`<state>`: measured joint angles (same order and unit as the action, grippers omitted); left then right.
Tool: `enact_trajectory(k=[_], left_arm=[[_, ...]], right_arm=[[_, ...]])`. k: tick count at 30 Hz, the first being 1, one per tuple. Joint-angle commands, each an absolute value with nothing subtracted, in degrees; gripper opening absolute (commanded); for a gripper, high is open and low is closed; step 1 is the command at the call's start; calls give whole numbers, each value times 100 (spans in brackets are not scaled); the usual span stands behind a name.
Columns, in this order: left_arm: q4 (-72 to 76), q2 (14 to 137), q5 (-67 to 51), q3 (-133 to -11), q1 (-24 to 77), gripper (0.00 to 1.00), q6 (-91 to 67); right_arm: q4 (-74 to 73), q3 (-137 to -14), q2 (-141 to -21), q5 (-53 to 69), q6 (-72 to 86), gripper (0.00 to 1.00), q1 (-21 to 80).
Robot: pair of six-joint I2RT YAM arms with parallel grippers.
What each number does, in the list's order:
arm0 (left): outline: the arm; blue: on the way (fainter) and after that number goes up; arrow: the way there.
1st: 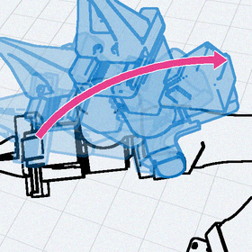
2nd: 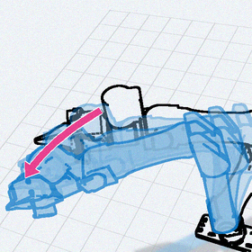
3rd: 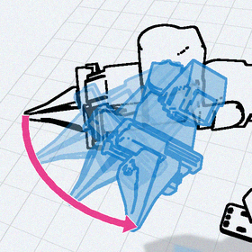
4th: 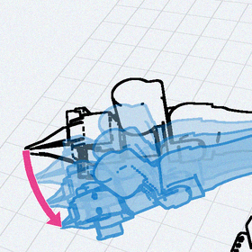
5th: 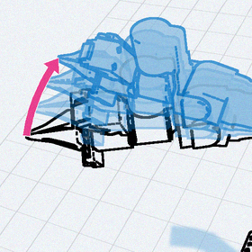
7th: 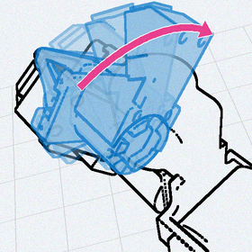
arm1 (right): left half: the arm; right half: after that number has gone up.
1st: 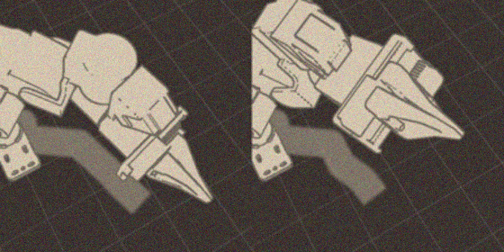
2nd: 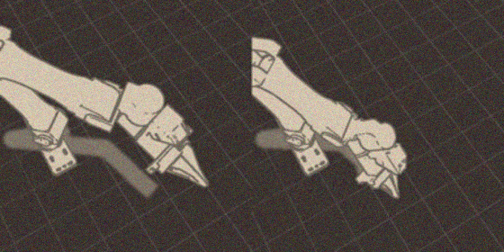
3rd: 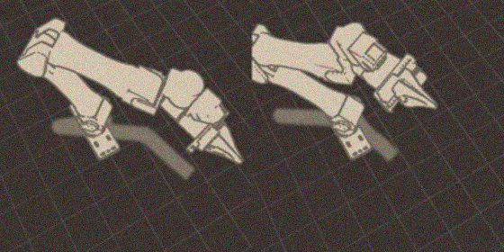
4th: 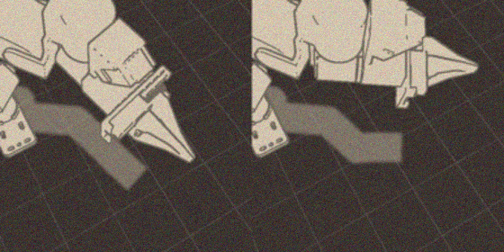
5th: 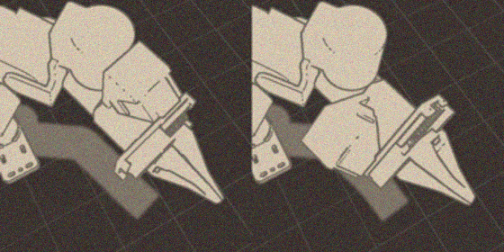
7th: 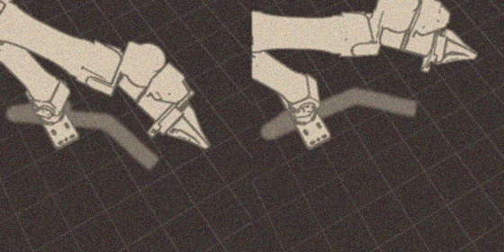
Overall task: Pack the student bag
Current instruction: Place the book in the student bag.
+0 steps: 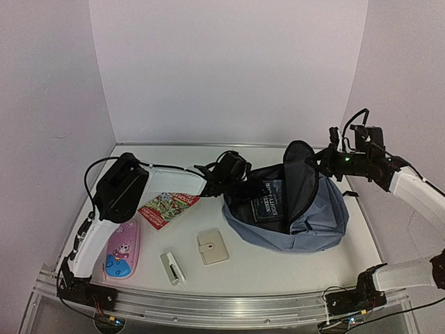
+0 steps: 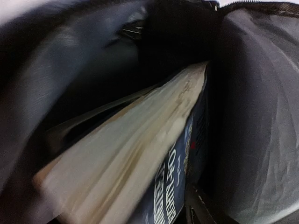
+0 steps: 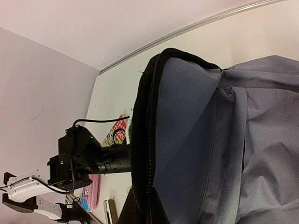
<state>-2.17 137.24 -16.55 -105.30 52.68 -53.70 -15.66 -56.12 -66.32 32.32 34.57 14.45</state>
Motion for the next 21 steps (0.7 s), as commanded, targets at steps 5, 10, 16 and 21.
enact_trajectory(k=[5, 10, 16, 21], left_arm=[[-1182, 12459, -781, -9582, 5254, 85, -4891], [-1307, 12526, -996, -9546, 5285, 73, -4887], [-1292, 12767, -1181, -9800, 5399, 49, -4830], [-1301, 13075, -1291, -10153, 5448, 38, -4804]], right_arm=[[-1204, -5659, -6518, 3226, 3458, 0, 1487], [-1204, -5686, -6548, 3224, 3461, 0, 1495], [-1204, -5683, -6573, 3202, 3454, 0, 1502], [-1204, -5678, -6591, 3205, 3448, 0, 1503]])
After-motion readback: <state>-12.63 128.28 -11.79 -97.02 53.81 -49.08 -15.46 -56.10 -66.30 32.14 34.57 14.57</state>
